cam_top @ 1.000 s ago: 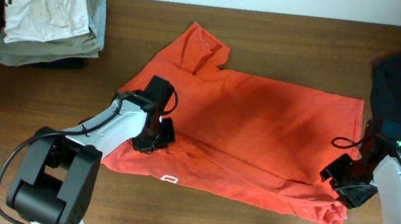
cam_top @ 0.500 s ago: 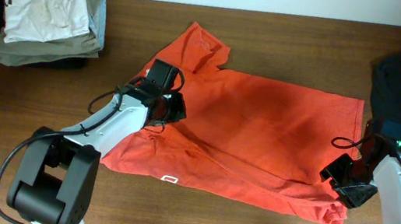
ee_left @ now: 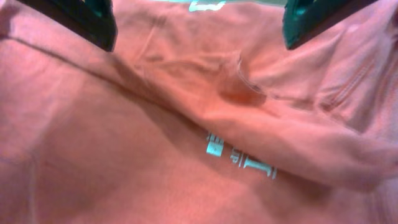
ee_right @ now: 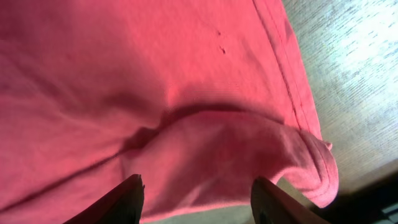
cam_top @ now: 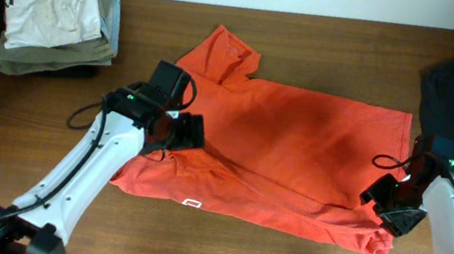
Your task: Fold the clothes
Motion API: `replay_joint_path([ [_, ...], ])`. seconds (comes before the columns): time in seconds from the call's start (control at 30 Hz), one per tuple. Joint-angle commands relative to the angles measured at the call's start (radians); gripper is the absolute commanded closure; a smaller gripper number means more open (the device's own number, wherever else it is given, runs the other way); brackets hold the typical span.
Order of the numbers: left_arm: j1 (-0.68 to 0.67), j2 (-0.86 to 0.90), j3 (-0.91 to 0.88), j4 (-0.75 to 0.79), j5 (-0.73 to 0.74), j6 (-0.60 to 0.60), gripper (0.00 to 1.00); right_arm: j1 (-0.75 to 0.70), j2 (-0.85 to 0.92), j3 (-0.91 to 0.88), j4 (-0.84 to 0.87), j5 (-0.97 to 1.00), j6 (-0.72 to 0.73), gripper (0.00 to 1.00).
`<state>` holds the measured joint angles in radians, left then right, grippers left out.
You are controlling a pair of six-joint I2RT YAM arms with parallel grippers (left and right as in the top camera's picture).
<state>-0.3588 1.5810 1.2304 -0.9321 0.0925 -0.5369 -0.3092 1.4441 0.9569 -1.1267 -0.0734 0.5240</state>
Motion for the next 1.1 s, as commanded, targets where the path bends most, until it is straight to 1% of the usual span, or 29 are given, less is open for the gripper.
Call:
replay_joint_path([
  [0.0,-0.001,0.014,-0.041,-0.12,0.019,0.015,0.01,-0.005,0.004,-0.005,-0.033,-0.006,0.0,0.41],
  [0.07,-0.001,0.027,-0.102,-0.096,0.066,0.014,0.01,-0.005,0.004,-0.005,-0.04,-0.006,0.0,0.4],
  [0.13,-0.001,0.051,-0.187,0.013,0.087,-0.001,0.02,-0.005,0.004,-0.005,-0.04,-0.006,0.0,0.39],
  [0.17,0.0,0.063,-0.21,0.06,0.087,0.0,0.04,-0.005,0.004,-0.005,-0.04,-0.006,-0.001,0.39],
  [0.23,0.0,0.105,-0.226,0.127,0.088,-0.001,0.11,-0.005,0.004,-0.005,-0.04,-0.006,0.0,0.39],
  [0.27,0.0,0.134,-0.226,0.158,0.087,-0.001,0.17,-0.005,0.004,-0.005,-0.039,-0.006,0.0,0.39],
  [0.37,0.0,0.206,-0.226,0.219,0.087,0.0,0.24,-0.005,0.004,-0.005,-0.039,-0.006,-0.001,0.39],
  [0.4,0.0,0.227,-0.226,0.241,0.086,0.0,0.28,-0.005,0.004,-0.005,-0.039,-0.005,-0.001,0.39],
  [0.43,0.001,0.239,-0.226,0.259,0.087,0.001,0.32,-0.005,0.004,-0.005,-0.038,-0.005,-0.001,0.39],
  [0.47,0.002,0.244,-0.226,0.265,0.087,0.001,0.35,-0.005,0.004,-0.005,-0.037,-0.005,-0.001,0.39],
  [0.53,0.005,0.244,-0.226,0.275,0.084,0.006,0.44,-0.005,0.004,-0.005,-0.036,-0.005,-0.001,0.39],
  [0.57,0.006,0.244,-0.226,0.278,0.084,0.012,0.51,-0.005,0.004,-0.005,-0.037,-0.006,0.0,0.41],
  [0.6,0.008,0.244,-0.226,0.277,0.084,0.012,0.55,-0.005,0.004,-0.005,-0.04,-0.005,0.0,0.46],
  [0.63,0.008,0.244,-0.226,0.276,0.084,0.012,0.55,-0.005,0.003,-0.005,-0.04,-0.005,0.0,0.48],
  [0.8,0.023,0.242,-0.224,0.249,0.07,0.012,0.55,-0.005,-0.002,-0.005,-0.037,-0.005,0.0,0.47],
  [0.97,0.078,0.242,-0.207,0.126,-0.078,0.019,0.54,-0.005,-0.002,-0.005,-0.037,-0.005,-0.001,0.46],
  [1.07,0.087,0.238,-0.187,0.104,-0.078,0.031,0.54,-0.005,-0.002,-0.005,-0.037,-0.005,-0.001,0.46],
])
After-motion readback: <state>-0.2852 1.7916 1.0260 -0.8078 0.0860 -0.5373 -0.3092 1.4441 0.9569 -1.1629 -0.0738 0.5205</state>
